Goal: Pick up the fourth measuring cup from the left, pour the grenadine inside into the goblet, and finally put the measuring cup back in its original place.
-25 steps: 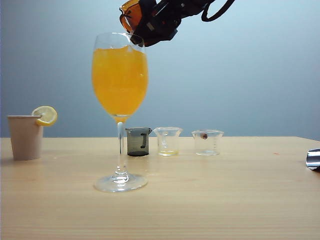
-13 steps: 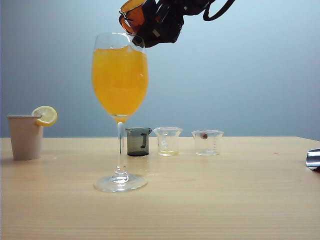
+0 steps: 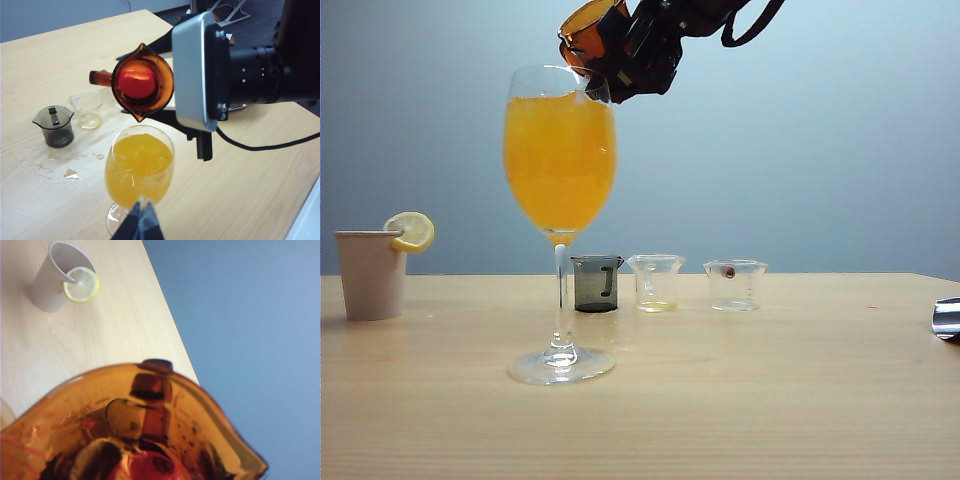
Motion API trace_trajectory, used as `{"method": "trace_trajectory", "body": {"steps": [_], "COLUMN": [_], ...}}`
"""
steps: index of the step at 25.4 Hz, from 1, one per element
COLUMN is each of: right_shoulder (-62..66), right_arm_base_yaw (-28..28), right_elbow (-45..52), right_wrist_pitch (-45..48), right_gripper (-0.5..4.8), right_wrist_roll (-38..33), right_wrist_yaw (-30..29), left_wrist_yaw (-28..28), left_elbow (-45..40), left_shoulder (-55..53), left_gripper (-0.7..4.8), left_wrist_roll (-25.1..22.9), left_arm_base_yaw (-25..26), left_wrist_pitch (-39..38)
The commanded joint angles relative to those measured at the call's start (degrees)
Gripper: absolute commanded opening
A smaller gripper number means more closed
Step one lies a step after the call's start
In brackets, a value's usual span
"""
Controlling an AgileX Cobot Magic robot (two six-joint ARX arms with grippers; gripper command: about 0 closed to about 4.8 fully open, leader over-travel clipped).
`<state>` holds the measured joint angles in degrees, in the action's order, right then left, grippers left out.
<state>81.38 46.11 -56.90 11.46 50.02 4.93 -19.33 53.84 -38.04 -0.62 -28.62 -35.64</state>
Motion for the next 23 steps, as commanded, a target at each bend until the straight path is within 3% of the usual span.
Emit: {"method": "trace_trajectory", "body": {"steps": [1,8,23], "right_shoulder": [-0.11,0.04,0.76], "right_arm_base_yaw": [0.15,0.74,1.49], "right_elbow": [-0.48,-0.48,-0.46], "right_wrist_pitch": [2.36,2.47,3.98], "right_gripper": [0.21,0.21,0.21], "right_wrist_roll": [-0.07,0.02,7.39], "right_wrist_yaw": [0.00,0.11,3.13], "left_wrist_yaw": [-0.24,-0.24,-0.24], "left_elbow": [0.33,0.33,0.33], "left_shoulder": [0.11,0.11,0.11], "left_gripper": [-0.06,-0.06,-0.06], "left_wrist_roll": [-0.48,-0.48,-0.48], "left_arm_base_yaw": [0.00,0.00,0.00], "left_wrist_pitch": [0.46,0.46,-0.24]}}
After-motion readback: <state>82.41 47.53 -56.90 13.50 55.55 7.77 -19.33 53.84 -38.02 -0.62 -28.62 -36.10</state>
